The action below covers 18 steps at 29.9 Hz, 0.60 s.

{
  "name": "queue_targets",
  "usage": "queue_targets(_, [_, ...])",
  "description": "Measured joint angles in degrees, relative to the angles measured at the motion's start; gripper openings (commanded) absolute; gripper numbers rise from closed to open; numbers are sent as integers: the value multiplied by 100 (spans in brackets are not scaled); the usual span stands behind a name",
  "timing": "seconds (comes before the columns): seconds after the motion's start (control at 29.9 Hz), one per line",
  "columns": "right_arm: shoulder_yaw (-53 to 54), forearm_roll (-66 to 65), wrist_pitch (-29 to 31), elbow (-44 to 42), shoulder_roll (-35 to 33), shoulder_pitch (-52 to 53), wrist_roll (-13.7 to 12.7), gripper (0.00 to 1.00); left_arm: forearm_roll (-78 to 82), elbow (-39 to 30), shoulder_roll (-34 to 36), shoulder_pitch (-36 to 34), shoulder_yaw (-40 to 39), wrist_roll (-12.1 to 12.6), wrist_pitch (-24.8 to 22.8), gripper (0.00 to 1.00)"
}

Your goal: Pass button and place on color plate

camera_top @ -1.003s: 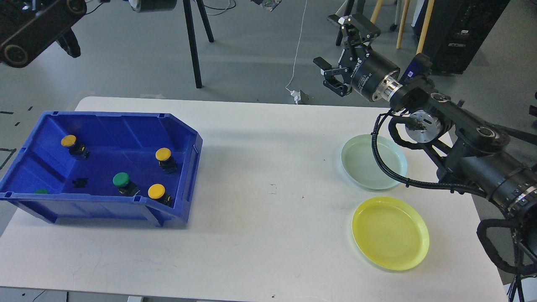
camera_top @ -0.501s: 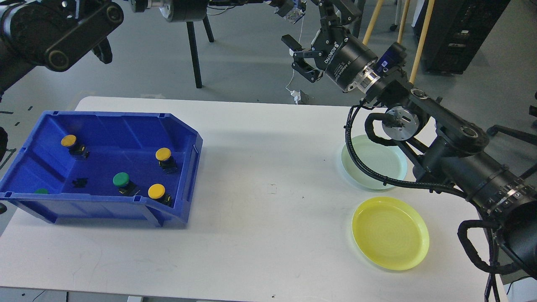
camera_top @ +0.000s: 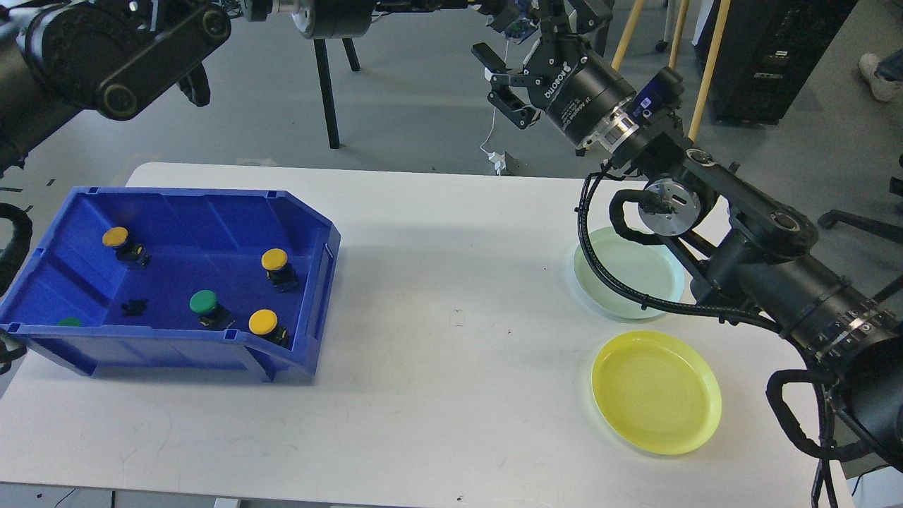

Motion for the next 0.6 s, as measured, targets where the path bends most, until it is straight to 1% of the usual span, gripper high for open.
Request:
queue_targets(0.1, [0, 0, -11, 4, -1, 1, 110, 91, -36, 192, -8, 34, -1, 0, 0, 25])
queue_targets(0.3, [-5, -31, -32, 1, -8, -14, 129, 90, -135, 745, -50, 46, -45, 0, 0, 25])
queue_targets(0.4, [-15, -35, -60, -18, -17, -26, 132, 87, -309, 792, -75, 47, -45, 0, 0, 25])
queue_targets(0.6, [-14, -42, -161, -33, -10, -34, 146, 87, -414, 750, -84, 32, -19, 0, 0, 25])
